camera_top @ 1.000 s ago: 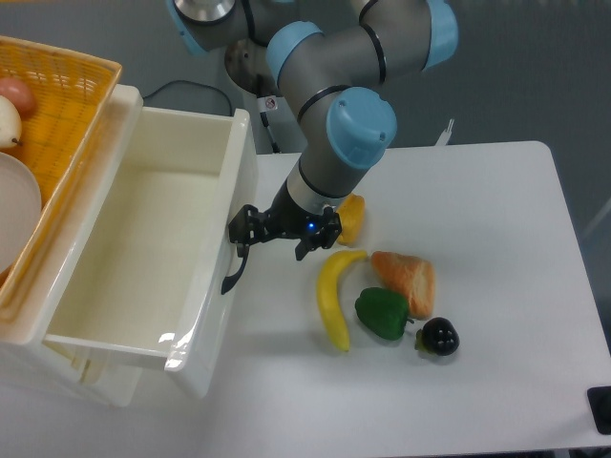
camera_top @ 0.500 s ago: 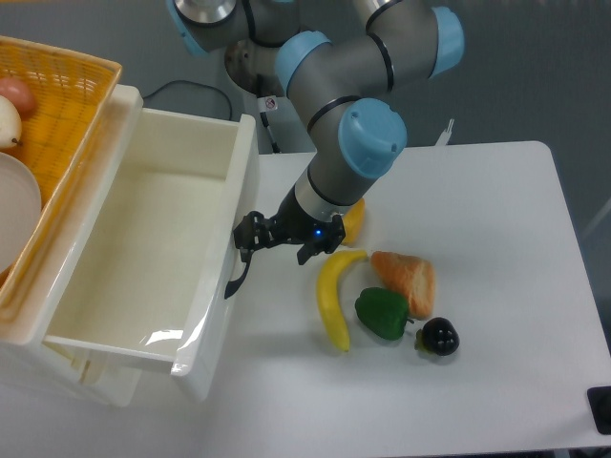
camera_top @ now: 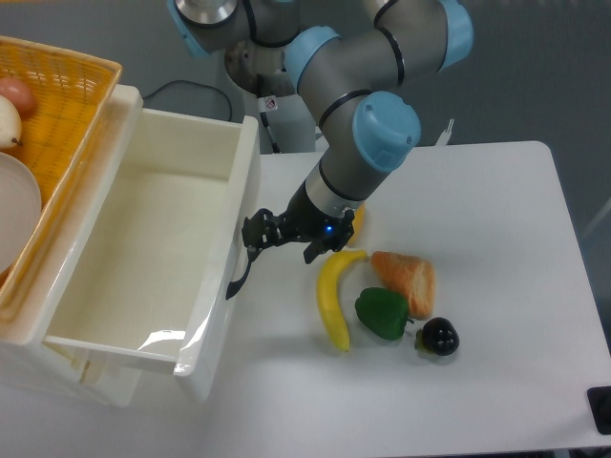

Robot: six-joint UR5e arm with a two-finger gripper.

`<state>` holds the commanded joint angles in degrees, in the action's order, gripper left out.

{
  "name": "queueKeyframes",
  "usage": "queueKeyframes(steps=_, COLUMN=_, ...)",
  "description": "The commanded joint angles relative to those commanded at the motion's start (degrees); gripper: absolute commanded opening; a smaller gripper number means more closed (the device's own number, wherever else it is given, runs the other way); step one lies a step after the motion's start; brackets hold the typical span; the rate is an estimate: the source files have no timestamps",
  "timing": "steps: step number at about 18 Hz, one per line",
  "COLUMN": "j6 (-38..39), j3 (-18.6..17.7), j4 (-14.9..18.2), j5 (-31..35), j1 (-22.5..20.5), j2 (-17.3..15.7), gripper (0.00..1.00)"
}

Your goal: Slide open the top white drawer

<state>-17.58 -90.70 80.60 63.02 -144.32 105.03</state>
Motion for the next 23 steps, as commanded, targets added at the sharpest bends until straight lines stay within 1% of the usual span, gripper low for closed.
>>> queueKeyframes(steps=2, j6=0.0, j3=0.3, j4=0.0, j5=0.0, j1=-1.1, j2=-0.3, gripper=1.0)
queueKeyframes(steps=5, j6=-0.3, j3=0.8, j4=-0.9, j5=1.0, j1=-1.8, j2=-2.7, gripper=1.0)
queueKeyframes(steps=6, j6=-1.7, j3=1.4, j4=-0.9, j5=2.6, j1=-2.6, j2=-3.2, gripper=1.0)
queueKeyframes(steps=10, j6=-10.2, j3=2.0, j4=-0.7, j5=7.0, j1=-4.0, j2=-3.4, gripper=1.0)
queueKeyframes(steps=12, j6=-14.9, j3=2.1, j4=-0.7, j5=11.4, j1=-4.5, j2=-3.5, gripper=1.0)
queueKeyframes(steps=13, j6=-16.3, j3=2.0, j4=-0.6, j5=13.2, j1=-4.4, j2=-3.5, gripper=1.0)
queueKeyframes(steps=15, j6=-16.8, j3=1.7, j4=-0.6, j5=16.4, j1=-4.2, j2=-3.6, gripper=1.0)
queueKeyframes(steps=17, j6=-18.6, j3=2.3, j4=-0.8, j5=19.1, j1=-4.2, j2=-3.5, gripper=1.0)
queueKeyframes(steps=18, j6=-21.2, j3=2.6, j4=-0.9, j5=19.8, j1=-4.0, j2=-3.3, gripper=1.0)
queueKeyframes(steps=21, j6=-31.3, j3=2.1, j4=-1.3, j5=23.5, j1=-3.5, j2=-2.6, gripper=1.0)
queueKeyframes(steps=23, j6=-33.7, j3=1.8, j4=-1.3, j5=24.1, j1=-3.8, j2=-2.4, gripper=1.0)
